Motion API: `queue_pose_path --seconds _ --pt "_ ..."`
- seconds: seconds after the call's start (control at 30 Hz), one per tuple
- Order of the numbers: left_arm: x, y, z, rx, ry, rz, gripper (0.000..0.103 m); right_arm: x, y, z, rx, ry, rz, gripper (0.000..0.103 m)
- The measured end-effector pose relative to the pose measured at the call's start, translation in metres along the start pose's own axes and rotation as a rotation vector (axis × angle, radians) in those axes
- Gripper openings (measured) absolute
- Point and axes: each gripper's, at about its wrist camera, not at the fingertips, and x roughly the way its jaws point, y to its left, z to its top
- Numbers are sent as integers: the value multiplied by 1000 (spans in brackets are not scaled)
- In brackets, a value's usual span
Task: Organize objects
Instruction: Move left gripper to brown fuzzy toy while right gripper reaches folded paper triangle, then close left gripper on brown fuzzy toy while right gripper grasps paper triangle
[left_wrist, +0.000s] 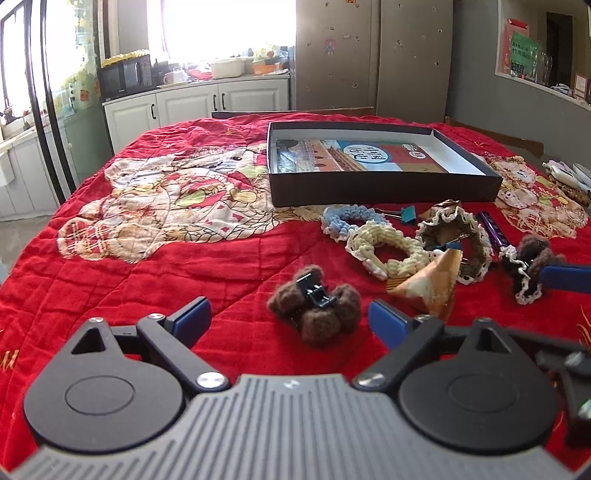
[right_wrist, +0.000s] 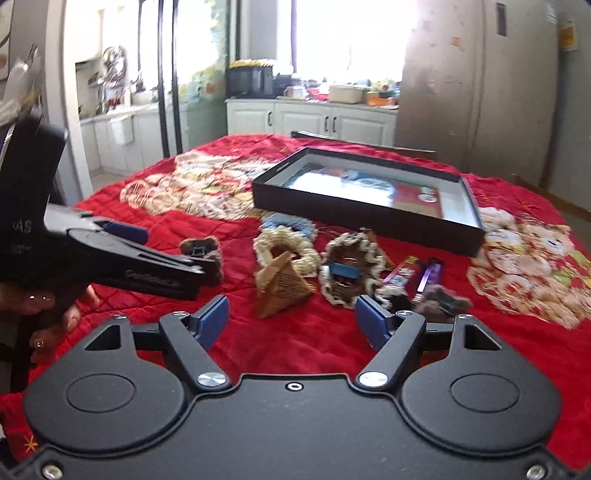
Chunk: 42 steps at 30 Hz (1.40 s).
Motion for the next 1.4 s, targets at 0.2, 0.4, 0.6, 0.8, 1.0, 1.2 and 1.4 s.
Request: queue_pose_path --seconds 0.2,0.4,0.6,0.8,1.0,1.2,1.4 --pt "15 -2 1 35 10 -8 89 31 7 5 -15 59 27 68" --pt "28 2 1 14 40 -38 80 55 2 14 -16 88 31 64" --pt "32 8 2 2 33 -51 72 77 -2 17 -22 116 26 55" --pt "35 5 6 8 28 -55 58 86 2 13 -59 127 24 45" --pt "34 4 8 0 24 -55 51 84 2 13 -64 109 26 40" --pt "26 2 13 -6 3 -56 49 77 -5 17 -19 97 41 35" --pt "18 -3 24 7 -21 -69 50 59 -9 24 -12 60 48 35"
